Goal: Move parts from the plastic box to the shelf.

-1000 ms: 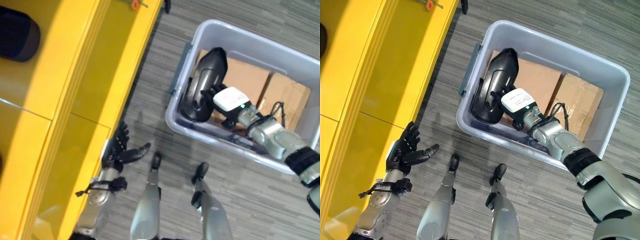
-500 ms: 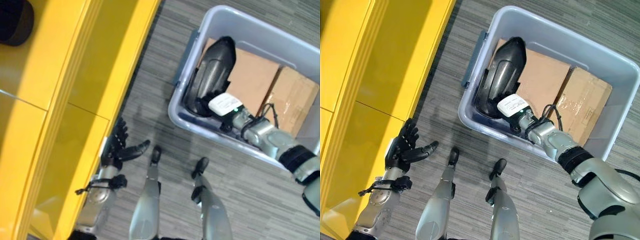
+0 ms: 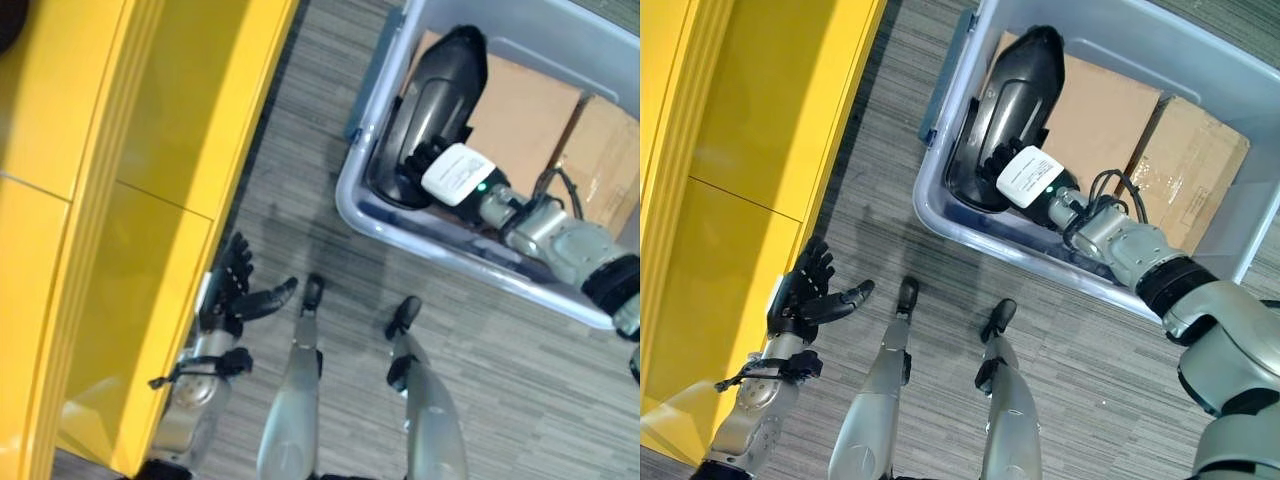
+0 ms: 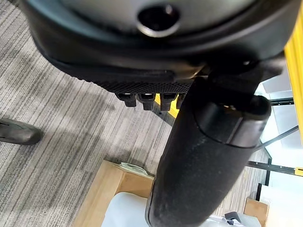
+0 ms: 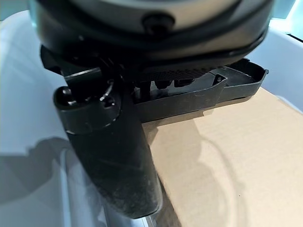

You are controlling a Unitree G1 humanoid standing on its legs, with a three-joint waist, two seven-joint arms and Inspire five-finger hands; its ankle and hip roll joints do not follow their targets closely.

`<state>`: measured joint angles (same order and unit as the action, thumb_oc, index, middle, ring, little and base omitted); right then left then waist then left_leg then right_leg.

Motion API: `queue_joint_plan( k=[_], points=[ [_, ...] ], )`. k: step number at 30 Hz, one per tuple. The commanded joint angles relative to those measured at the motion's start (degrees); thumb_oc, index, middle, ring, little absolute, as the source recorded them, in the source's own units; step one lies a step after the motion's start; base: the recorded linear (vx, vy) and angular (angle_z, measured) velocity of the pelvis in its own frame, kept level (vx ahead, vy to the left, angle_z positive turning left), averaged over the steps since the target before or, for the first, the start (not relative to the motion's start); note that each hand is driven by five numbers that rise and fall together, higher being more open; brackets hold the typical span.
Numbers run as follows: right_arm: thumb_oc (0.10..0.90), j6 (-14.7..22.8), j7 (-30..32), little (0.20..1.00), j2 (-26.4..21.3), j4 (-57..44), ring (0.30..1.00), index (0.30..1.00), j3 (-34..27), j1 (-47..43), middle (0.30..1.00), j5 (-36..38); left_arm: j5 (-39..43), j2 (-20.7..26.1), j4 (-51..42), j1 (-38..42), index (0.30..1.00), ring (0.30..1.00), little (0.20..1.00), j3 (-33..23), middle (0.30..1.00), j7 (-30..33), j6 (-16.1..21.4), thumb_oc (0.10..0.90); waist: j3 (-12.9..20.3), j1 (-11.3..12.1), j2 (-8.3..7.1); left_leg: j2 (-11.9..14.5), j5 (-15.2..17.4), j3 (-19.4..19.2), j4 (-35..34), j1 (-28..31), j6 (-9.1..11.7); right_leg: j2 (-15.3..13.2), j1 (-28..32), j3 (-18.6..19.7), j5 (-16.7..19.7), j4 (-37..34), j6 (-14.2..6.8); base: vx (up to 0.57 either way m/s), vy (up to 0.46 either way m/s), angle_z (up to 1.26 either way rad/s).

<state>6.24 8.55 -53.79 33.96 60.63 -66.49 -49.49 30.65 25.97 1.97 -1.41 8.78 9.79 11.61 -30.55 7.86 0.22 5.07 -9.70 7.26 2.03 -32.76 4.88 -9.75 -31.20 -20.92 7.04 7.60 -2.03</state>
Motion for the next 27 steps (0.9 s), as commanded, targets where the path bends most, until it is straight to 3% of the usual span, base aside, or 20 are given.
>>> queue_joint_plan(
  k=[1, 13, 27],
  points=[
    [0.900, -2.61, -1.09, 1.000, -4.35, 2.19, 1.000, 1.000, 4.57, -7.02, 1.000, -1.54, -1.83, 2.99, -7.56, -1.44, 1.000, 1.000, 1.000, -1.29, 1.000, 1.38, 5.22, 0.900, 0.76, 0.96, -1.70, 2.79, 5.50, -1.84, 1.87, 4.13, 0.57, -5.98, -1.43, 3.64, -3.26, 6.67, -6.15, 0.00, 0.000, 0.00],
    [0.900, -1.73, -1.17, 1.000, -7.48, -5.78, 1.000, 1.000, 5.19, -10.89, 1.000, -1.22, -1.99, 3.04, -8.27, -1.48, 1.000, 1.000, 1.000, -2.45, 1.000, 1.60, 5.14, 0.900, 0.76, 0.39, -2.69, 2.39, 5.84, -1.98, 1.60, 4.23, 0.32, -5.98, -1.37, 3.67, -3.24, 6.60, -6.15, 0.00, 0.003, 0.02],
    [0.900, -1.82, -0.64, 1.000, -9.38, -5.33, 1.000, 1.000, 7.41, -14.86, 1.000, -0.27, -1.97, 3.43, -8.83, -2.24, 1.000, 1.000, 1.000, -3.03, 1.000, 1.49, 5.30, 0.900, 0.76, 0.10, -2.71, 2.53, 6.33, -2.08, 1.34, 4.64, 0.46, -5.71, -1.68, 4.05, -3.86, 7.10, -6.04, 0.00, 0.000, 0.00]
  ],
)
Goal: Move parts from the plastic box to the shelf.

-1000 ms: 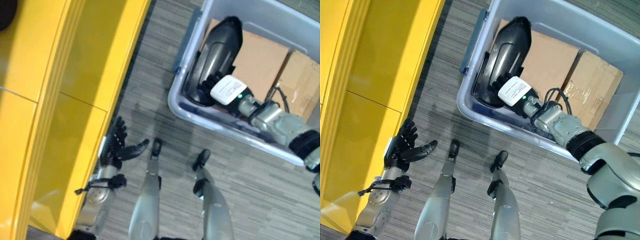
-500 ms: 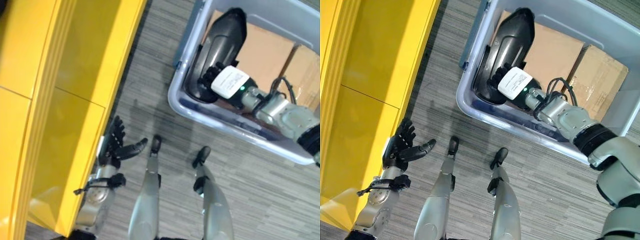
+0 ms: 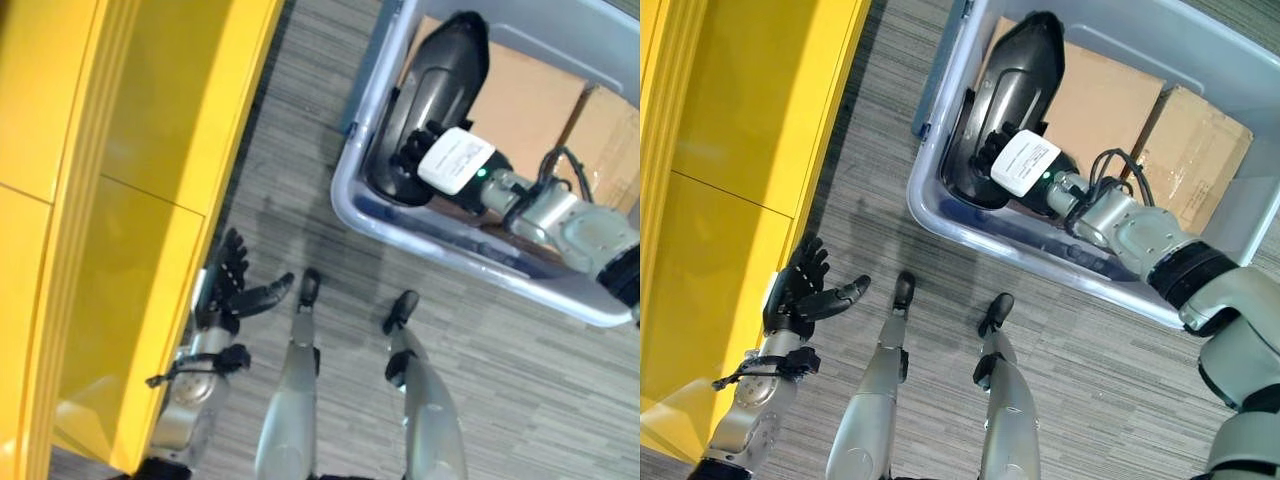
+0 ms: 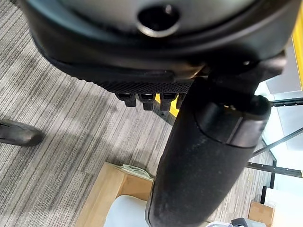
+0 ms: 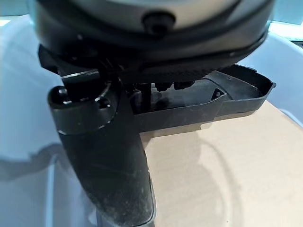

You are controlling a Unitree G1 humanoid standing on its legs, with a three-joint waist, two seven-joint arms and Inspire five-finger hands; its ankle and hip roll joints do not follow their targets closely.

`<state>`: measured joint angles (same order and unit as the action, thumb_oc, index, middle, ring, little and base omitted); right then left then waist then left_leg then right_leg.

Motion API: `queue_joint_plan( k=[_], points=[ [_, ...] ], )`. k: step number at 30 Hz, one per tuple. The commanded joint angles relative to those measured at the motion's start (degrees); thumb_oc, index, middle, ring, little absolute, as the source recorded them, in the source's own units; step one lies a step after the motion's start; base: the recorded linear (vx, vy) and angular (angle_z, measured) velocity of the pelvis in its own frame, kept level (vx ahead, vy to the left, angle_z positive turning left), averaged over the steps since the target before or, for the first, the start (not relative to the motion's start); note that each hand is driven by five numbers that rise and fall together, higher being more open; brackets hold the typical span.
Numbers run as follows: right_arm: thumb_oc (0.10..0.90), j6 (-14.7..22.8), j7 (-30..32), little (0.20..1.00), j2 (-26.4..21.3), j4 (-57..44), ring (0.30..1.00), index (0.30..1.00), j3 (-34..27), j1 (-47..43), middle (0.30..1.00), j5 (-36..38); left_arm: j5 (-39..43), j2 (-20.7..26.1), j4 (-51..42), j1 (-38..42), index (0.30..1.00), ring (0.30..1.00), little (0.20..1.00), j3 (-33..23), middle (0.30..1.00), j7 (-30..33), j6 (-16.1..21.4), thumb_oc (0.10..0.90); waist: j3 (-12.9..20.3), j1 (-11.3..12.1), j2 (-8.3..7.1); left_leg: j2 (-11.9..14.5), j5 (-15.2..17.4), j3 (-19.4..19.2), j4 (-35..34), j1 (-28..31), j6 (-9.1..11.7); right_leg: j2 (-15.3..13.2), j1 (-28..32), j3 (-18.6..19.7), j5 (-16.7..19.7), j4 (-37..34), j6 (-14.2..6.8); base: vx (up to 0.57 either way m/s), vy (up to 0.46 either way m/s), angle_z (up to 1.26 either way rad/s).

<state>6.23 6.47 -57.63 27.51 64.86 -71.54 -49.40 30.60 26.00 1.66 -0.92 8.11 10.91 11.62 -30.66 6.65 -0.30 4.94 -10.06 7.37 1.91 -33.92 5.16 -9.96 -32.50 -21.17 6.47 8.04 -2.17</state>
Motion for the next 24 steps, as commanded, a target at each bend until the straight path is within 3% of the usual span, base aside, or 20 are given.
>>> queue_joint_plan(
  k=[1, 21, 22, 23, 24],
  points=[
    [0.900, -1.94, 1.55, 1.000, -5.59, 1.65, 1.000, 1.000, 3.30, -10.10, 1.000, -0.35, -1.90, 3.46, -8.57, -2.67, 1.000, 1.000, 1.000, -2.43, 1.000, 0.42, 5.31, 0.900, 0.87, 1.29, -2.21, 2.57, 6.39, -2.09, 1.48, 5.43, 0.15, -5.53, -0.75, 4.34, -3.03, 6.64, -5.82, 0.00, 0.000, 0.00],
    [0.900, -1.29, 0.51, 1.000, -7.78, 6.05, 1.000, 1.000, 13.16, -19.07, 1.000, 0.11, -1.16, 4.47, -9.47, -3.76, 1.000, 1.000, 1.000, -3.05, 1.000, 0.17, 5.92, 0.900, 0.87, 1.40, -1.30, 2.70, 6.01, -1.59, 0.93, 3.31, 0.46, -5.13, -4.31, 4.80, -4.28, 8.75, -5.79, 0.00, -0.002, 0.00],
    [0.665, -1.17, 0.19, 0.671, -7.24, 7.74, 0.671, 0.671, 13.89, -19.12, 0.671, -0.10, -1.10, 4.49, -9.56, -3.71, 1.000, 1.000, 1.000, -3.06, 1.000, 0.12, 6.03, 0.900, 0.87, 1.60, -1.22, 2.61, 5.95, -1.43, 0.94, 2.96, 0.46, -5.08, -4.63, 4.75, -4.32, 8.78, -5.74, 0.00, 0.000, 0.00],
    [0.473, -1.13, 0.27, 0.402, -7.14, 7.89, 0.402, 0.402, 13.99, -19.21, 0.402, -0.10, -1.10, 4.44, -9.55, -3.71, 1.000, 1.000, 1.000, -3.09, 1.000, 0.12, 6.03, 0.900, 0.87, 1.56, -1.20, 2.61, 5.95, -1.42, 0.96, 2.93, 0.46, -5.08, -4.66, 4.75, -4.33, 8.80, -5.74, 0.00, 0.000, 0.00],
    [0.473, -1.06, -0.13, 0.402, -6.85, 8.95, 0.402, 0.402, 14.70, -19.10, 0.402, -0.66, -1.00, 4.48, -9.54, -3.72, 1.000, 1.000, 1.000, -3.10, 1.000, 0.09, 6.15, 0.900, 0.87, 1.70, -1.16, 2.56, 5.89, -1.29, 0.97, 2.72, 0.49, -5.07, -4.79, 4.75, -4.35, 8.77, -5.72, 0.00, 0.000, 0.00]
  ],
)
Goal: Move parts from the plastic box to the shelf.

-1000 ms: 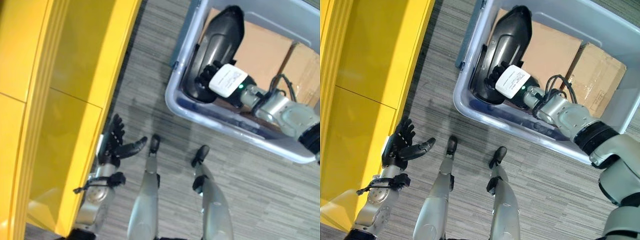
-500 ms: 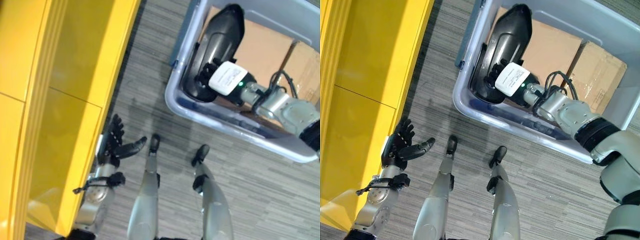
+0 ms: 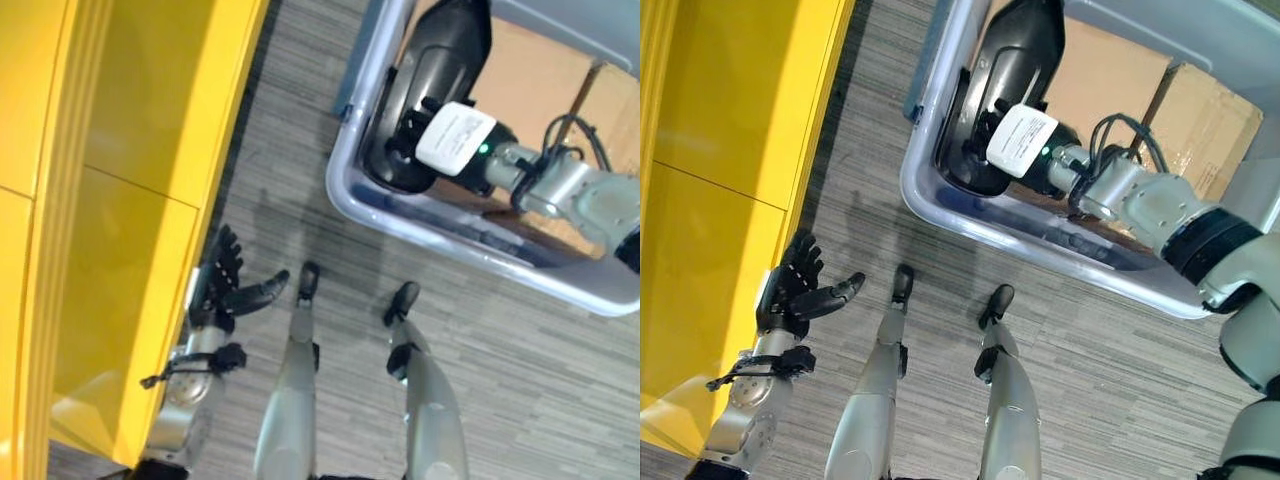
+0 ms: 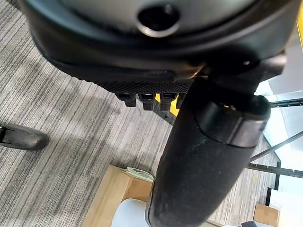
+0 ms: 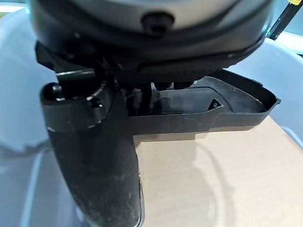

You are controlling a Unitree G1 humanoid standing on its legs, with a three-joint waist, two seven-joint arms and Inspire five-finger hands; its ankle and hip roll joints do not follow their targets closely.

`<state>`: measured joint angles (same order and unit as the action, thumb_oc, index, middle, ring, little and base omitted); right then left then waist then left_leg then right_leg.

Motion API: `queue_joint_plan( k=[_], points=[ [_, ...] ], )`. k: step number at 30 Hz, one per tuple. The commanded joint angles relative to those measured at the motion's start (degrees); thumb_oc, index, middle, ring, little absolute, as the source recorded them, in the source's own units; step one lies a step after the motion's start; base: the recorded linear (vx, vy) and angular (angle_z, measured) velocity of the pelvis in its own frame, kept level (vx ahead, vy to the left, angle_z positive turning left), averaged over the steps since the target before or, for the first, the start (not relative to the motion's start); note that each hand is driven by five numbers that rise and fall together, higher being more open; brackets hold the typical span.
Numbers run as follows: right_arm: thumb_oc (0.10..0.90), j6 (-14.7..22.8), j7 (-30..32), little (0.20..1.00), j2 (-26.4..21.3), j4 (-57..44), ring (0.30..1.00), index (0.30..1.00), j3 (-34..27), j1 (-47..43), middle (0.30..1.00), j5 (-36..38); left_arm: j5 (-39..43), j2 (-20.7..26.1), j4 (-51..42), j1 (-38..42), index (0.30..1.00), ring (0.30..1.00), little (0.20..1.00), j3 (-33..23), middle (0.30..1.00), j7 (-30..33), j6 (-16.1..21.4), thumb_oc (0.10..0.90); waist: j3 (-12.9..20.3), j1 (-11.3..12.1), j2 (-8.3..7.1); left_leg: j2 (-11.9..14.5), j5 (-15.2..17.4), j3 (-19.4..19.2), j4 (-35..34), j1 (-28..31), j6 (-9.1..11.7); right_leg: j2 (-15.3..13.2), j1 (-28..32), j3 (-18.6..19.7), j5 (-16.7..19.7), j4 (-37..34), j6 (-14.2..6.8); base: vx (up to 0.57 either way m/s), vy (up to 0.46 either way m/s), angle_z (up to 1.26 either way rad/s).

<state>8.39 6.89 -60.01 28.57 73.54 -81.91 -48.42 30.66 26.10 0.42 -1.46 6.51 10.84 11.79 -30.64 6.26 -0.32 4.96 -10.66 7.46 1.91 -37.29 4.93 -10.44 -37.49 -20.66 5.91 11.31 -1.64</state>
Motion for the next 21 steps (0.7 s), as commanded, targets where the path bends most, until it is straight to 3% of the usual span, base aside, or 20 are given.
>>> queue_joint_plan(
  k=[1, 7, 21],
  points=[
    [0.400, -2.93, -2.13, 0.300, -3.10, 10.82, 0.300, 0.300, 6.67, -7.34, 0.300, -3.93, -0.88, 4.54, -8.21, -3.25, 1.000, 1.000, 1.000, -1.61, 1.000, -0.08, 5.95, 0.900, 0.85, 2.77, -1.09, 2.58, 6.25, -1.19, 0.71, 5.63, 0.76, -4.61, -0.54, 4.07, -3.88, 5.78, -6.26, -0.01, -0.039, 0.02],
    [0.400, -2.81, -2.40, 0.300, -2.39, 12.49, 0.300, 0.300, 6.43, -5.20, 0.300, -5.12, -0.64, 3.70, -8.18, -3.57, 1.000, 1.000, 1.000, -2.06, 1.000, -0.10, 6.07, 0.900, 0.85, 2.64, -0.23, 2.59, 5.99, -1.05, 0.11, 5.87, 0.73, -4.56, -0.85, 3.98, -3.84, 5.91, -6.29, 0.00, -0.006, 0.02],
    [0.400, -3.50, -1.26, 0.300, -2.43, 13.66, 0.300, 0.300, 1.67, 0.43, 0.300, -4.99, -0.96, 3.46, -7.99, -2.54, 1.000, 1.000, 1.000, -1.09, 1.000, -0.05, 5.83, 0.900, 0.85, 2.38, -0.44, 2.99, 5.77, -1.12, -0.60, 6.90, 0.93, -4.16, -0.14, 3.82, -3.62, 5.33, -6.31, 0.00, -0.003, 0.02]
  ],
)
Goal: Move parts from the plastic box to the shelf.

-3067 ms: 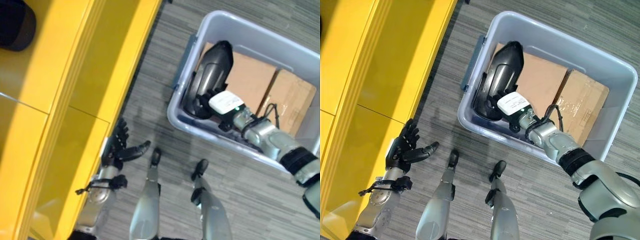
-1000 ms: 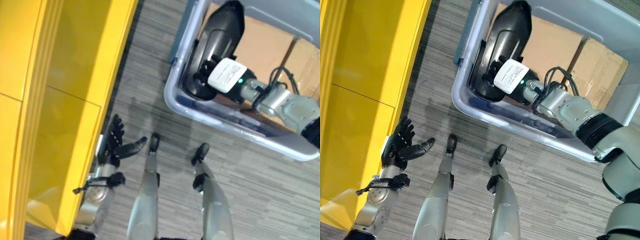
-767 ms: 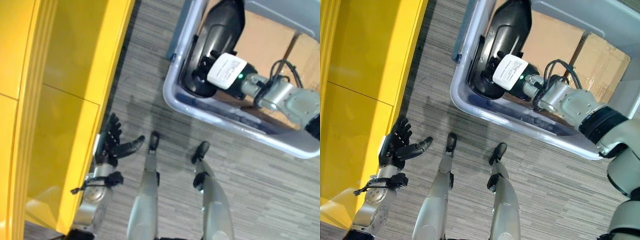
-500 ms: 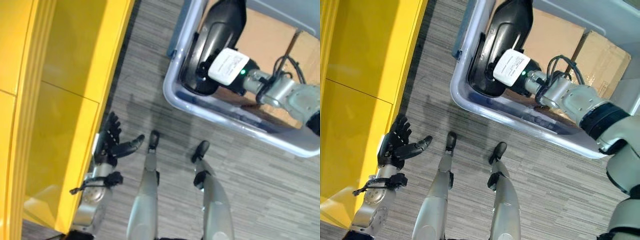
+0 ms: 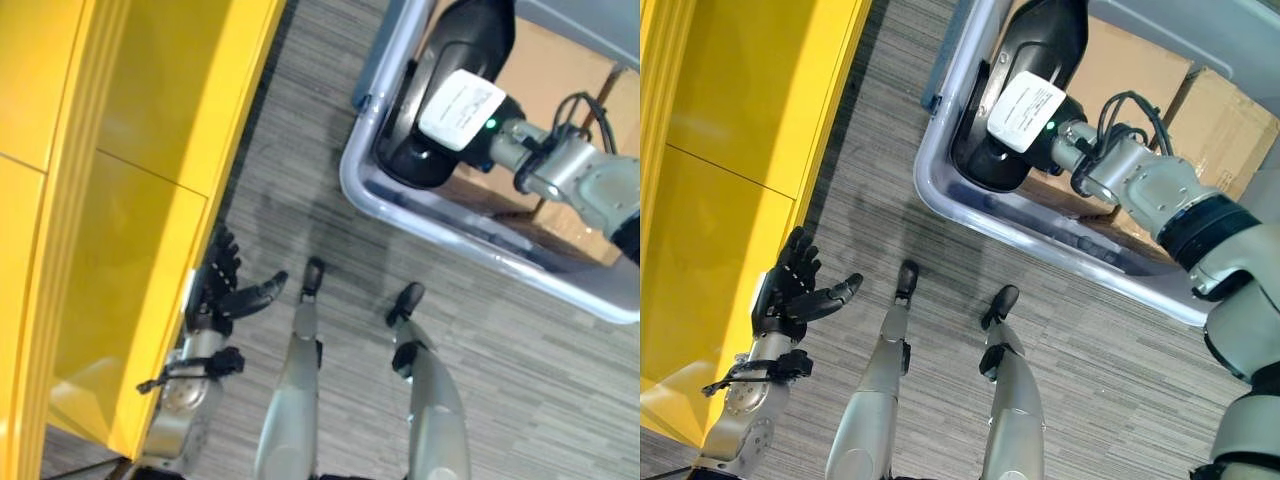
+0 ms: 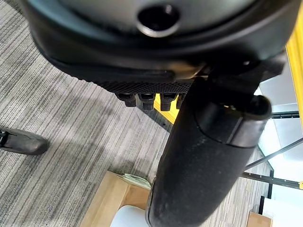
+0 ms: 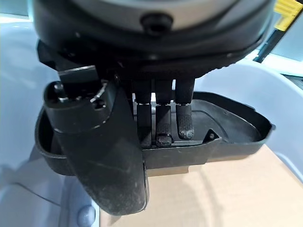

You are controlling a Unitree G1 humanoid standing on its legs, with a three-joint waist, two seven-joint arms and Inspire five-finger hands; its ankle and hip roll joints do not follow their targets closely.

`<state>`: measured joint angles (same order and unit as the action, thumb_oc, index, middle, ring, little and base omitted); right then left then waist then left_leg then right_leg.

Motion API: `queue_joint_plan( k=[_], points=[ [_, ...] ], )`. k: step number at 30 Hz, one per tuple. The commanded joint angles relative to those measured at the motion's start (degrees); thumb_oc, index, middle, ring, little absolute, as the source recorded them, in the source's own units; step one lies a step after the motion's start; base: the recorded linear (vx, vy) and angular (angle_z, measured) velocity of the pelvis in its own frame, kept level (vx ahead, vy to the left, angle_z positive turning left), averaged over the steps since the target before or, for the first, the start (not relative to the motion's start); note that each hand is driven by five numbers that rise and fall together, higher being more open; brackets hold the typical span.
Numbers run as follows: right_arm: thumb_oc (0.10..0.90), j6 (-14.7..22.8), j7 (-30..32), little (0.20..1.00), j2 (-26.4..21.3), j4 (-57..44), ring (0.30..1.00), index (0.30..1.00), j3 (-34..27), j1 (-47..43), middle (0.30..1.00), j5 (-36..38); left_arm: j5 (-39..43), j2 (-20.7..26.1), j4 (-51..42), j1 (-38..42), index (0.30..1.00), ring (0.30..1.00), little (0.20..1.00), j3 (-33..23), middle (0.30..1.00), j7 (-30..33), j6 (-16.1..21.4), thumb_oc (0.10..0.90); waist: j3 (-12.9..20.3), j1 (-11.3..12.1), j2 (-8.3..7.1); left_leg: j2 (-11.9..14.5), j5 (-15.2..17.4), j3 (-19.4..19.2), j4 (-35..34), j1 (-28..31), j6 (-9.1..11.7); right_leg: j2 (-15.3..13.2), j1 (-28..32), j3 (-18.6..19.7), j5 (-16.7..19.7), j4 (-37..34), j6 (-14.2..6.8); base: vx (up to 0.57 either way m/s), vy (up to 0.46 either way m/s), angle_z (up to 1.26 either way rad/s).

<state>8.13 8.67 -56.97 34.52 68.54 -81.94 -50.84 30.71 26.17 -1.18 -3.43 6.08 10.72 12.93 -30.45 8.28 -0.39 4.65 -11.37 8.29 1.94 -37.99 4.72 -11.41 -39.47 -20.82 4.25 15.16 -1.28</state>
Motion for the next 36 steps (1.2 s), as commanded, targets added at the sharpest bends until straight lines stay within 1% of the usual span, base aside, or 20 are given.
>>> queue_joint_plan(
  k=[1, 3, 6, 8, 11, 16, 17, 18, 20, 21, 27, 28, 29, 31, 32, 33, 36],
  points=[
    [0.400, -3.19, -2.91, 0.300, -5.33, 7.52, 0.300, 0.300, 6.41, 0.74, 0.300, -2.30, -1.05, 3.33, -6.28, -0.45, 1.000, 1.000, 1.000, -0.53, 1.000, 0.06, 4.66, 0.900, 0.66, 0.26, -0.44, 3.32, 6.55, -2.02, -0.61, 7.87, 1.15, -3.15, 2.08, 4.00, -1.97, 1.48, -6.67, 0.00, 0.000, 0.00],
    [0.400, -3.49, -2.64, 0.300, -5.17, 7.52, 0.300, 0.300, 5.35, 1.60, 0.300, -1.75, -1.09, 3.34, -6.16, -0.16, 1.000, 1.000, 1.000, -0.38, 1.000, 0.05, 4.60, 0.900, 0.66, 0.22, -0.61, 3.41, 6.61, -2.04, -0.60, 8.41, 1.12, -3.11, 2.62, 4.08, -1.95, 1.41, -6.67, 0.00, 0.000, 0.00],
    [0.400, -3.64, -1.06, 0.300, -5.98, 3.90, 0.300, 0.300, 2.82, 2.79, 0.300, -0.28, -0.96, 3.41, -5.51, 0.57, 1.000, 1.000, 1.000, -0.01, 1.000, 0.15, 4.34, 0.900, 0.66, -0.02, -1.39, 3.55, 6.87, -2.24, -0.97, 11.17, 1.10, -3.01, 5.69, 3.68, -1.70, 0.69, -6.83, -0.02, -0.003, 0.04],
    [0.400, -3.68, -0.65, 0.300, -6.46, 2.83, 0.300, 0.300, 2.57, 2.41, 0.300, -0.05, -1.14, 3.68, -5.45, 0.91, 1.000, 1.000, 1.000, -0.08, 1.000, 0.09, 4.27, 0.900, 0.66, -0.04, -1.61, 3.48, 6.88, -2.22, -1.07, 12.22, 1.10, -3.03, 7.14, 3.52, -1.57, 0.24, -6.85, 0.00, 0.000, 0.00],
    [0.400, -3.55, 0.15, 0.300, -8.22, -1.02, 0.300, 0.300, 1.07, 2.99, 0.300, 0.65, -1.31, 3.96, -5.19, 1.10, 1.000, 1.000, 1.000, -0.20, 1.000, 0.03, 4.13, 0.900, 0.66, -0.26, -2.16, 3.42, 6.63, -2.15, -1.63, 14.43, 1.17, -3.00, 9.84, 3.44, -0.87, -0.93, -6.92, 0.00, 0.000, 0.00],
    [0.400, -3.22, 1.19, 0.300, -10.43, -4.84, 0.300, 0.300, -0.33, 2.95, 0.300, 1.28, -1.50, 4.34, -4.72, 1.00, 1.000, 1.000, 1.000, -0.75, 1.000, -0.43, 3.86, 0.900, 0.66, -0.34, -2.71, 3.35, 6.88, -2.20, -2.18, 17.68, 1.20, -2.82, 13.58, 3.33, -0.87, -1.86, -7.09, 0.00, 0.002, -0.01],
    [0.400, -2.96, 1.73, 0.300, -11.78, -7.54, 0.300, 0.300, -1.71, 3.54, 0.300, 1.59, -1.62, 4.38, -4.71, 0.88, 1.000, 1.000, 1.000, -1.18, 1.000, -0.59, 3.63, 0.900, 1.26, -0.60, -3.10, 3.26, 6.65, -2.16, -2.64, 18.85, 1.11, -2.72, 15.01, 3.19, -0.33, -2.87, -7.16, 0.00, 0.000, 0.00],
    [0.400, -2.99, 1.62, 0.300, -11.92, -7.78, 0.300, 0.300, -1.95, 3.77, 0.300, 1.58, -1.63, 4.44, -4.76, 0.83, 1.000, 1.000, 1.000, -1.17, 1.000, -0.61, 3.61, 0.900, 1.21, -0.56, -3.11, 3.28, 6.62, -2.15, -2.73, 19.00, 1.10, -2.69, 15.20, 3.14, -0.29, -3.01, -7.17, 0.00, 0.000, 0.00],
    [0.400, -2.71, 2.06, 0.300, -13.03, -10.01, 0.300, 0.300, -2.68, 4.35, 0.300, 1.53, -1.73, 4.57, -4.64, 0.45, 1.000, 1.000, 1.000, -1.37, 1.000, -0.84, 3.37, 0.900, 2.14, -0.61, -3.45, 3.24, 6.62, -2.21, -3.21, 20.29, 1.16, -2.49, 16.96, 2.93, -0.15, -3.88, -7.27, 0.02, 0.009, 0.00],
    [0.400, -2.36, 2.38, 0.300, -14.01, -12.37, 0.300, 0.300, -4.14, 5.34, 0.300, 1.87, -1.68, 4.72, -4.56, 0.04, 1.000, 1.000, 1.000, -1.58, 1.000, -1.34, 3.21, 0.900, 3.20, -0.65, -3.73, 3.31, 6.52, -2.10, -3.92, 21.77, 1.21, -2.26, 18.85, 2.82, 0.10, -5.10, -7.41, 0.04, 0.018, -0.01],
    [0.400, -1.02, 2.69, 0.300, -17.28, -19.08, 0.300, 0.300, -7.23, 7.38, 0.300, 2.46, -2.22, 5.17, -4.26, -1.28, 1.000, 1.000, 1.000, -2.77, 1.000, -2.74, 2.59, 0.900, 6.98, -1.29, -4.55, 3.59, 6.04, -2.33, -6.05, 25.55, 1.55, -1.56, 23.70, 2.34, 0.69, -9.05, -7.83, 0.04, 0.019, 0.01],
    [0.400, -1.04, 2.54, 0.300, -17.40, -19.34, 0.300, 0.300, -7.43, 7.58, 0.300, 2.49, -2.22, 5.19, -4.29, -1.34, 1.000, 1.000, 1.000, -2.78, 1.000, -2.77, 2.57, 0.900, 6.93, -1.27, -4.54, 3.62, 6.02, -2.35, -6.16, 25.72, 1.55, -1.51, 23.91, 2.30, 0.76, -9.24, -7.85, 0.05, 0.024, 0.03],
    [0.400, -0.62, 2.75, 0.300, -18.09, -21.43, 0.300, 0.300, -9.54, 9.15, 0.300, 3.67, -2.48, 5.27, -4.24, -1.77, 1.000, 1.000, 1.000, -3.14, 1.000, -3.19, 2.35, 0.900, 8.12, -1.51, -4.71, 3.74, 6.05, -2.48, -6.58, 26.77, 1.64, -1.36, 25.54, 2.25, 1.01, -10.63, -8.05, 0.04, 0.027, 0.02],
    [0.400, -0.01, 2.30, 0.300, -18.64, -23.24, 0.300, 0.300, -10.97, 10.25, 0.300, 5.02, -2.58, 5.41, -3.96, -2.03, 1.000, 1.000, 1.000, -3.43, 1.000, -3.68, 2.03, 0.900, 9.49, -1.68, -5.06, 3.86, 6.17, -2.59, -6.78, 27.69, 1.70, -1.30, 26.92, 2.34, 1.14, -11.51, -8.12, 0.06, 0.041, 0.02],
    [0.400, 0.63, 1.97, 0.300, -19.36, -26.53, 0.300, 0.300, -15.01, 13.58, 0.300, 7.32, -2.99, 5.29, -4.04, -2.28, 1.000, 1.000, 1.000, -3.80, 1.000, -4.26, 1.82, 0.900, 11.73, -2.21, -5.47, 4.08, 6.68, -2.92, -6.94, 29.31, 1.75, -1.19, 29.12, 2.26, 1.46, -13.12, -8.36, 0.10, 0.060, 0.02],
    [0.400, 1.10, 1.80, 0.300, -19.70, -28.23, 0.300, 0.300, -17.46, 15.74, 0.300, 8.37, -3.31, 5.30, -3.86, -2.86, 1.000, 1.000, 1.000, -4.09, 1.000, -4.71, 1.77, 0.900, 13.22, -2.43, -5.77, 4.31, 7.00, -3.15, -6.94, 30.46, 1.68, -1.27, 30.60, 2.24, 1.75, -14.02, -8.58, 0.11, 0.068, -0.03],
    [0.400, 1.74, 1.18, 0.300, -19.80, -29.99, 0.300, 0.300, -19.92, 18.27, 0.300, 9.58, -4.06, 5.96, -4.72, -3.43, 1.000, 1.000, 1.000, -4.89, 1.000, -5.12, 1.77, 0.900, 15.66, -2.84, -5.99, 4.31, 7.63, -3.65, -6.94, 31.99, 1.63, -1.17, 32.48, 2.36, 2.08, -15.10, -8.87, 0.06, 0.047, -0.14]
  ],
)
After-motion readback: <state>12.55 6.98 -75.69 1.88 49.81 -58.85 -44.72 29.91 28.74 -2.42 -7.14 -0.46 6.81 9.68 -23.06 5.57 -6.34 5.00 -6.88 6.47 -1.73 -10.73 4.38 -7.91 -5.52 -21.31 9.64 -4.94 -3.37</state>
